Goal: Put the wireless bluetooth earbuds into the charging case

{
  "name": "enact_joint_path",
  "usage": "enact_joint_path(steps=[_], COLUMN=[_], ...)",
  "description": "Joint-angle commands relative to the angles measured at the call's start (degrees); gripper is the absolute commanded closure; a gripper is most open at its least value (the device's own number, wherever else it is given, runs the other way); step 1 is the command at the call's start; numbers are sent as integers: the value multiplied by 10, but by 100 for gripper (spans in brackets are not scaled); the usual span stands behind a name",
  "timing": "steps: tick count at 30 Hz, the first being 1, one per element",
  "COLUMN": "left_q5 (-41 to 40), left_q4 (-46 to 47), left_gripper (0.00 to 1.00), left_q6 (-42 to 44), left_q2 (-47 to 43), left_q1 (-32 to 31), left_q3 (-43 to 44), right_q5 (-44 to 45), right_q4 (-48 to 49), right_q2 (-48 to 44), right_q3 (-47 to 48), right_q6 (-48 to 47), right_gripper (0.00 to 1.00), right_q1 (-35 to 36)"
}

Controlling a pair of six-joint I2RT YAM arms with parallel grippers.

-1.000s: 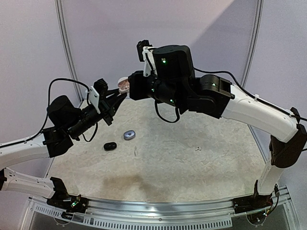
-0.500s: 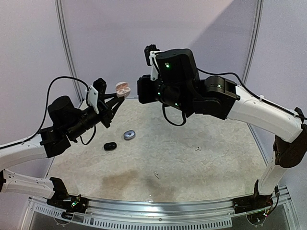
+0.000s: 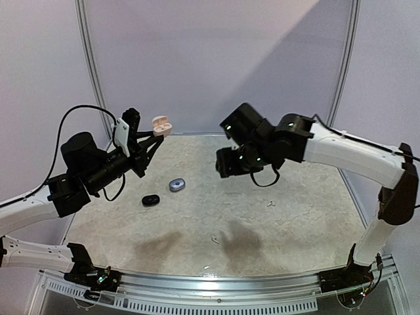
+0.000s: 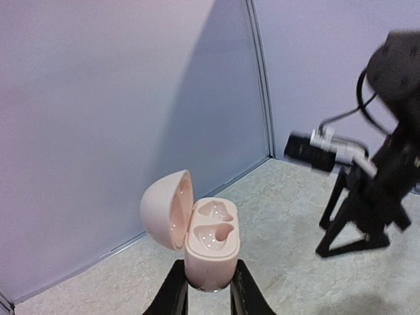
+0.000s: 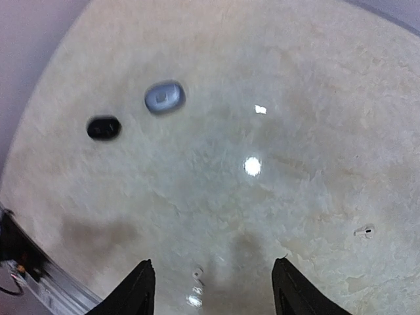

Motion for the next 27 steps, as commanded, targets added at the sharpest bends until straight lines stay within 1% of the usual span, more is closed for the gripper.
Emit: enact_joint_path(steps=[1,4,6,7,12,15,18,21,23,27], left_q5=[-7,-4,-3,-1,2,4,7,6,7,10], left_q4=[-21,-27,-27,-26,-25,-23,-21,-22,-22,-21], left_gripper=[100,100,100,100,100,100,100,100,100,100], left_q6=[-8,-12,-13,-13,-16,-16,-17,-16,-16,-17], left_q2=[-14,-18,-20,-21,-25,-24,-24,-24,-23,-21], left_q1=[10,12,13,14,15,16,17,17,18,18], left_q3=[-10,-13,-16,-17,-21,-23,-24,-23,-22,-22], right_q5=[-105,-106,-129,-141,-152,-175,-200,-210,-205,-191], right_q4=[-116,-214,-248,-253,-260,-233,-227,-227,-230,-227], right_q2=[134,249,300,326,365,366,375,387,391,392], right_q3=[77,193,236,242,232,209,192,178,174,174], right_q6=[46,44,41,41,40,28,14,6,5,5], right_gripper=[35,34,34,33,32,36,38,45,51,59], right_q1=[20,37,42,43,45,46,50,52,53,52])
